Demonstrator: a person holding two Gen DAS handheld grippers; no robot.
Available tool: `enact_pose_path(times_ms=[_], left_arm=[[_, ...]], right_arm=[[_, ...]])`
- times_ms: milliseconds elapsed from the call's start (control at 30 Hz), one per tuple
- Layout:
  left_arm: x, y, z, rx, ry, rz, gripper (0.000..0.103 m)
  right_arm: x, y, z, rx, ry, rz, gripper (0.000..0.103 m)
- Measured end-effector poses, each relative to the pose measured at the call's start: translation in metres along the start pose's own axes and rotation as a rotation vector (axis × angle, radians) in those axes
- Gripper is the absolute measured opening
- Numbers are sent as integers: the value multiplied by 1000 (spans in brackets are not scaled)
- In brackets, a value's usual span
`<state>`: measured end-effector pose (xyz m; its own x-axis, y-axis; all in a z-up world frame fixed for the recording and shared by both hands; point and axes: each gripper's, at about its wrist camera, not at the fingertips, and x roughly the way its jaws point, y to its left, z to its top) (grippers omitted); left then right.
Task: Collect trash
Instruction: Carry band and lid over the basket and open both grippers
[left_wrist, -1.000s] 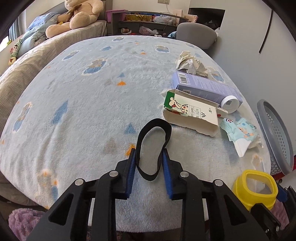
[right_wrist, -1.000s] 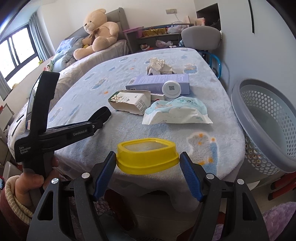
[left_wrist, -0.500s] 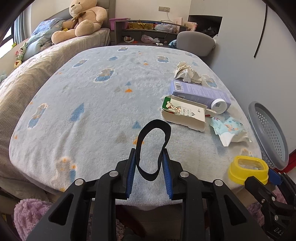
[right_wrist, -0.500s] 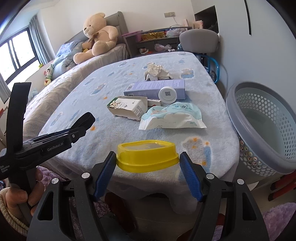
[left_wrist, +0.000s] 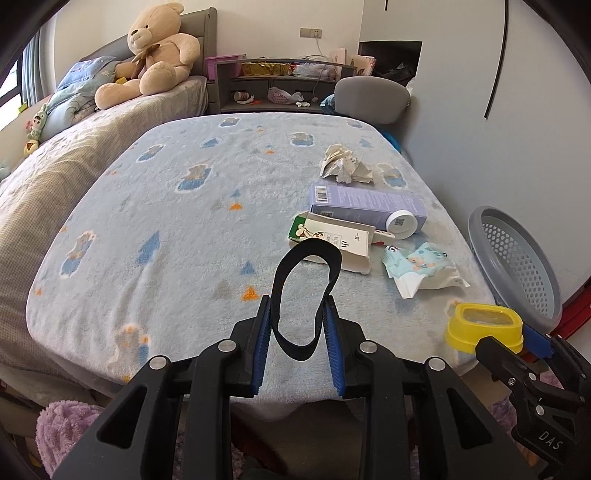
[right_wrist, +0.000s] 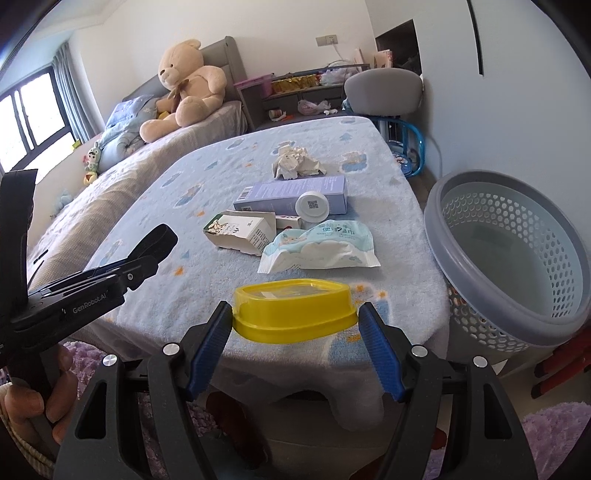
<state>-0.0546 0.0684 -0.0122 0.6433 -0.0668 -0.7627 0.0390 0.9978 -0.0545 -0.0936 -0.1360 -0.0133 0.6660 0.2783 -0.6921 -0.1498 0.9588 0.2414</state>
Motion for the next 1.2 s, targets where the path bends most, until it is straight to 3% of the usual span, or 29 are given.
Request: enact_pose_path(times_ms=[533,1200], left_arm=[[-6,-70,18,78,-27,-78,27],[40,-235,42,313,14,-294,27]], right_arm=[[-39,-61,14,75,-74,-54,69],[-68,-202,29,228,-132,-275,69]])
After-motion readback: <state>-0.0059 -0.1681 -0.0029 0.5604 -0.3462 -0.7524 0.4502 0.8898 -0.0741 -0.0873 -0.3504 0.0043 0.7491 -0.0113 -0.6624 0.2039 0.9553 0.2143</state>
